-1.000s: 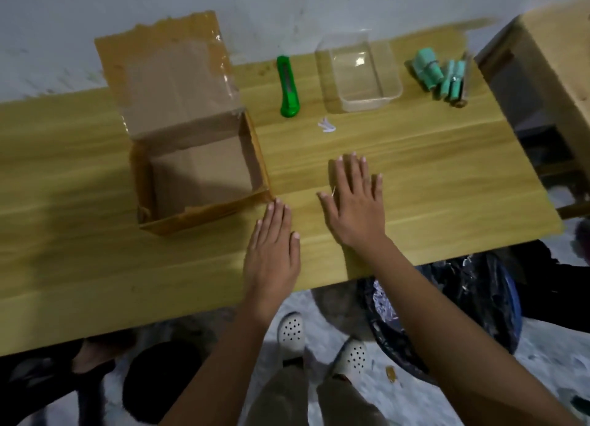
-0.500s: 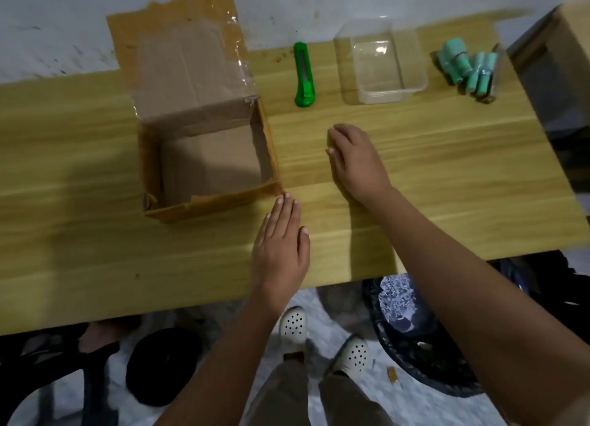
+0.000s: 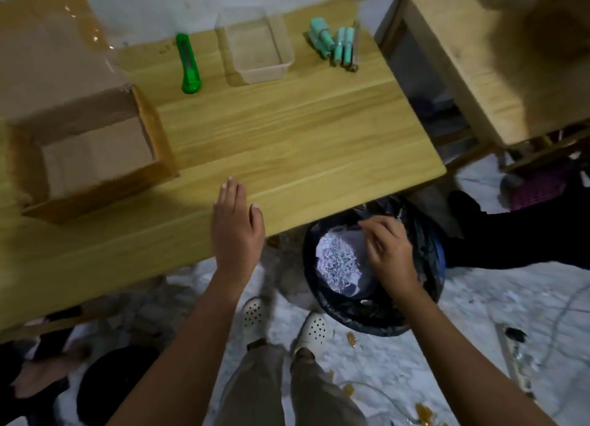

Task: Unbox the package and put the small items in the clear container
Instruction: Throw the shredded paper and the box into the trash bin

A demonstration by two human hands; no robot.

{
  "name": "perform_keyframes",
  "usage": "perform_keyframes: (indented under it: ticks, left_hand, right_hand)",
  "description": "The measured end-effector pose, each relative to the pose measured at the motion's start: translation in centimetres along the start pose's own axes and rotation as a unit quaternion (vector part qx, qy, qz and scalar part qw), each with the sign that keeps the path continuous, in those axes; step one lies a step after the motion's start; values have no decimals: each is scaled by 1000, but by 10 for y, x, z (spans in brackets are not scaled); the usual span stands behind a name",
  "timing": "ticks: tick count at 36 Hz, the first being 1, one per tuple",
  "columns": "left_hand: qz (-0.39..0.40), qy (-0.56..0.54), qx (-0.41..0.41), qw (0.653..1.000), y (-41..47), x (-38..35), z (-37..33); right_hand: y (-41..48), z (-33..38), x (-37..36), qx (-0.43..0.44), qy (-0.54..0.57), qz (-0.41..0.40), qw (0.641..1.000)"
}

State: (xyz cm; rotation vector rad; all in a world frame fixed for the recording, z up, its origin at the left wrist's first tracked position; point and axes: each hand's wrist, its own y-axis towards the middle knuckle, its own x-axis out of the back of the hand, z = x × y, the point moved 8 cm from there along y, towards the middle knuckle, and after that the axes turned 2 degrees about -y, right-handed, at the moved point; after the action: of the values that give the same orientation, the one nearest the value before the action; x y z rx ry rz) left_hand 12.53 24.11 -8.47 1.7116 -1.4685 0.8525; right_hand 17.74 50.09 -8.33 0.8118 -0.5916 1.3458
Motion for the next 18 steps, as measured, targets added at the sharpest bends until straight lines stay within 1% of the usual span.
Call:
perform_keyframes:
  ticks: [2,4,8,12,18]
  left_hand:
    - [15,7,6,1000,2,-10,-13]
    - [10,15,10,1000,3,-15,-23]
    - [-15,10,30,999,3,-17,-27]
    - [-31,11,17,999,2,-14,-30]
    - [-19,-14,30,999,1,-16,-28]
  right_hand:
    - [-25,-33,10,-67,-14,-1,998]
    - [-42,-61,9,-123,-34,23,992]
    - [-53,-91,4,-193,-41,55,979]
    - [-51,-101,5,-222,-36,64,972]
    - [-46,-104,9,-234,-29,65,970]
